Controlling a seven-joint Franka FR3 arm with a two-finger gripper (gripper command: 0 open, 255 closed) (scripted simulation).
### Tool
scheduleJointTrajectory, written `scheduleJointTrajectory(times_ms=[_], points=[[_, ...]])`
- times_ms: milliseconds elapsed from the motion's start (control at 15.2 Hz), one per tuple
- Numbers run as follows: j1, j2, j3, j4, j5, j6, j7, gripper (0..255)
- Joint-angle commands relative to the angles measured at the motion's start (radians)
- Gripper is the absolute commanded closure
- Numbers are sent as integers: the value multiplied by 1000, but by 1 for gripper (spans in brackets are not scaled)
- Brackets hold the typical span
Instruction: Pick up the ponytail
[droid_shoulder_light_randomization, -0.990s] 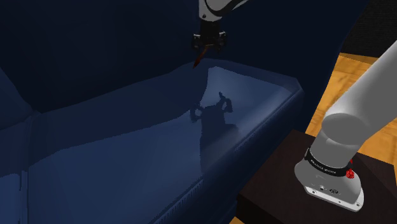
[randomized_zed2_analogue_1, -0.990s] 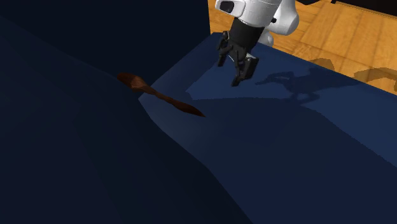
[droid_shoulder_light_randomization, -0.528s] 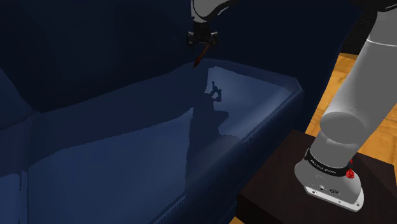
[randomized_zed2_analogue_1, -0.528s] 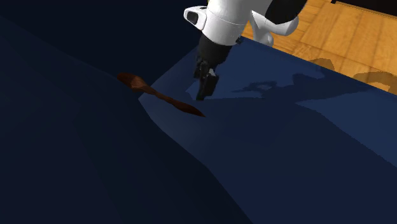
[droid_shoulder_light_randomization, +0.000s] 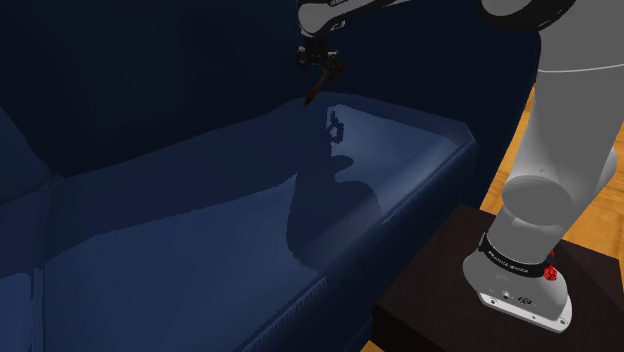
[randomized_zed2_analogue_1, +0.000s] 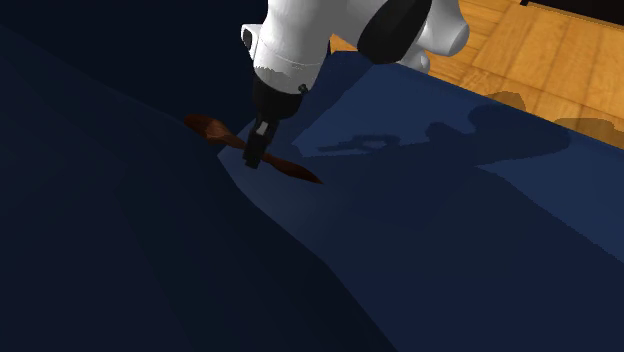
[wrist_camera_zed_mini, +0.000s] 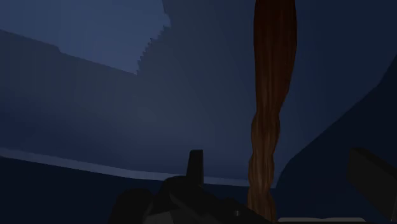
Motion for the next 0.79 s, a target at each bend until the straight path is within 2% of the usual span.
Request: scheduleJointTrajectory(times_ms=[0, 462, 528, 726], points=[[1, 15, -5, 2, -8, 11, 25, 0], [-1, 20, -8, -64, -19, 80, 47, 0], [-5, 15, -9, -73, -17, 86, 44, 255], [-4, 11, -9, -82, -18, 91, 47, 255]])
